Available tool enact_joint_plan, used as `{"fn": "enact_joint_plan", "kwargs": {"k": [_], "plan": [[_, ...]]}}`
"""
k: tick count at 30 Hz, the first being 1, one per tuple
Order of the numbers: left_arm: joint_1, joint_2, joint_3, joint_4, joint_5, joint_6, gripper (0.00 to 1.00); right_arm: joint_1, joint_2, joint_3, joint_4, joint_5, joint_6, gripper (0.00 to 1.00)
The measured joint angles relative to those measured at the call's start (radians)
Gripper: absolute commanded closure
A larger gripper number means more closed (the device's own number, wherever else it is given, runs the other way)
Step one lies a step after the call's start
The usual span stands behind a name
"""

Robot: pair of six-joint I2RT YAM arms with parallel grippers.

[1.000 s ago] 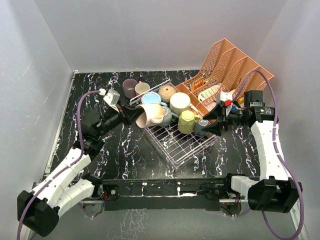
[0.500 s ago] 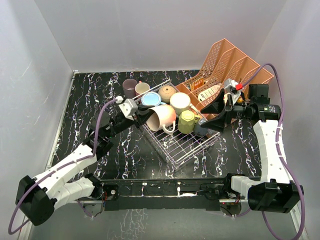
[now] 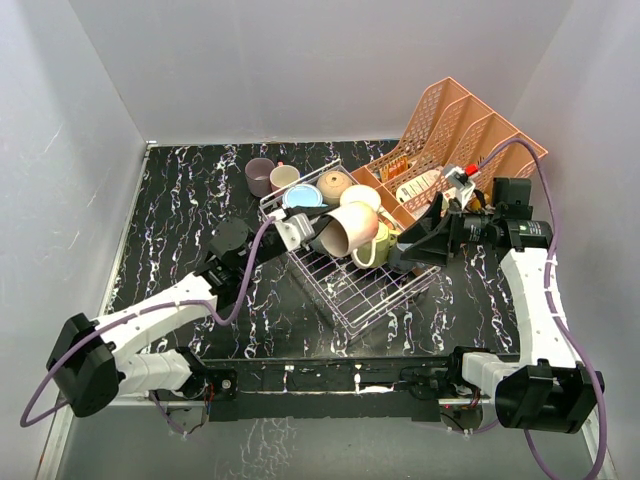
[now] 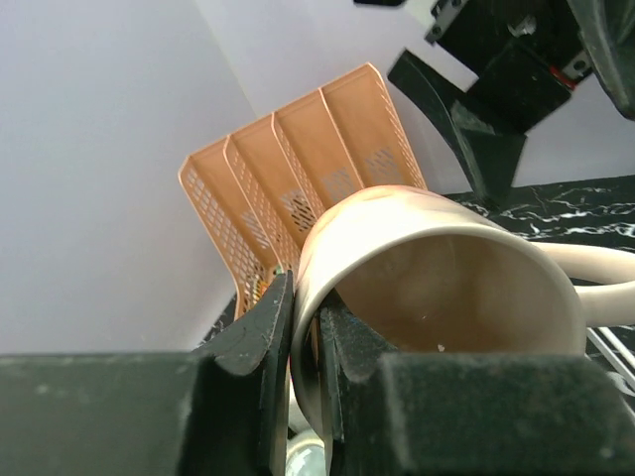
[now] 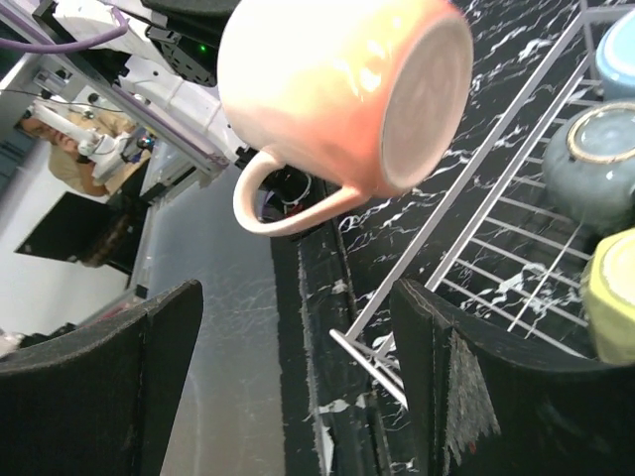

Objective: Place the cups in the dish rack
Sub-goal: Turn the cup upside down in the dish rack.

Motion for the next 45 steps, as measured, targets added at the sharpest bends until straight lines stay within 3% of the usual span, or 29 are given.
{"fn": "enact_joint_plan", "kwargs": {"k": [8, 16, 23, 36, 42, 45], "plan": [[-0.034, 0.088, 0.047, 0.130, -0.042, 0.068, 1.00, 0.000, -0.005, -0.066, -0.033, 0.000, 0.048, 0.21], [-0.090, 0.162, 0.082, 0.237, -0.081, 0.113, 1.00, 0.000, 0.068, -0.022, -0.269, 0.000, -0.134, 0.21], [-0.109, 0.220, 0.109, 0.296, -0.091, 0.132, 1.00, 0.000, 0.102, 0.062, -0.343, 0.000, -0.180, 0.21], [-0.116, 0.237, 0.111, 0.357, -0.101, 0.180, 1.00, 0.000, 0.156, 0.188, -0.360, 0.000, -0.161, 0.21], [-0.116, 0.263, 0.121, 0.368, -0.099, 0.212, 1.00, 0.000, 0.169, 0.201, -0.353, 0.001, -0.088, 0.20], [-0.116, 0.264, 0.121, 0.362, -0.101, 0.229, 1.00, 0.001, 0.154, 0.216, -0.272, 0.024, 0.009, 0.19]]}}
